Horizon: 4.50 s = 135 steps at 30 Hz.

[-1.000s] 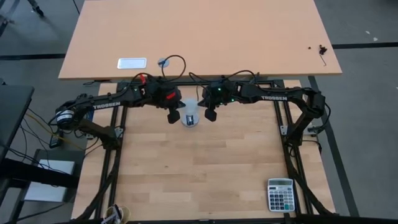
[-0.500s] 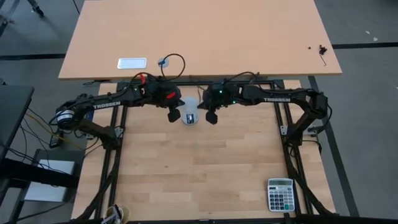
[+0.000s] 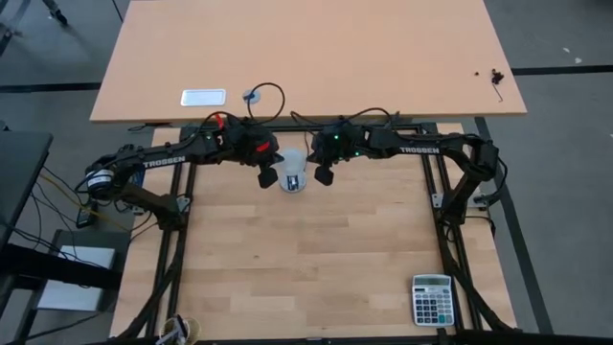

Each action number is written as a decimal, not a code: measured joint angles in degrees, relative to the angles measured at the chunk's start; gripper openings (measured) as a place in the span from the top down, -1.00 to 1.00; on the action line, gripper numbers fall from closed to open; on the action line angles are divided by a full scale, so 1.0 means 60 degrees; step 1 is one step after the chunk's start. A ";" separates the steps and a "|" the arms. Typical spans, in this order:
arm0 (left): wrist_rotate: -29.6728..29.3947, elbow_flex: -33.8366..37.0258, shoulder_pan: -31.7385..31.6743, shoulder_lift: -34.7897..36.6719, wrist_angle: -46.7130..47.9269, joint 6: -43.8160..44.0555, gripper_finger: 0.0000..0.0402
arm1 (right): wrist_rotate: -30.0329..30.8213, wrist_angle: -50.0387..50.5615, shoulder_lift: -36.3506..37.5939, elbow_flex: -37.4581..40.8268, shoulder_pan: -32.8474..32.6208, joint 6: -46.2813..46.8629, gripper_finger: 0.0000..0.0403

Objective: Screw lightbulb
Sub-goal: Insert the light into the lamp socket, then remove the bulb from the lamp socket

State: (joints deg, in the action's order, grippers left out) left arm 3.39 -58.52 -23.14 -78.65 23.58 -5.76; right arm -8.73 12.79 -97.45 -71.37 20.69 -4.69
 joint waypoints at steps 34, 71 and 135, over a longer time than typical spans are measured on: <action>-0.0552 -0.0105 -0.0015 0.0529 -0.1110 -0.0058 1.00 | -0.0988 0.1149 0.1370 0.0000 -0.0436 -0.0354 0.96; -0.0268 -0.0138 0.0572 0.1016 -0.0760 0.0069 0.98 | 0.2205 -0.3771 0.1279 0.3235 -0.3260 0.1855 0.91; -0.0094 -0.0149 -0.0174 0.0524 -0.0412 -0.0564 0.99 | 0.0656 -0.2595 0.1299 0.2014 -0.1500 0.2547 0.93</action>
State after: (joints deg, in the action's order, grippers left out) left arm 2.83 -59.42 -24.18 -75.51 21.11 -9.14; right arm -4.80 -2.77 -89.65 -59.29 11.68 10.60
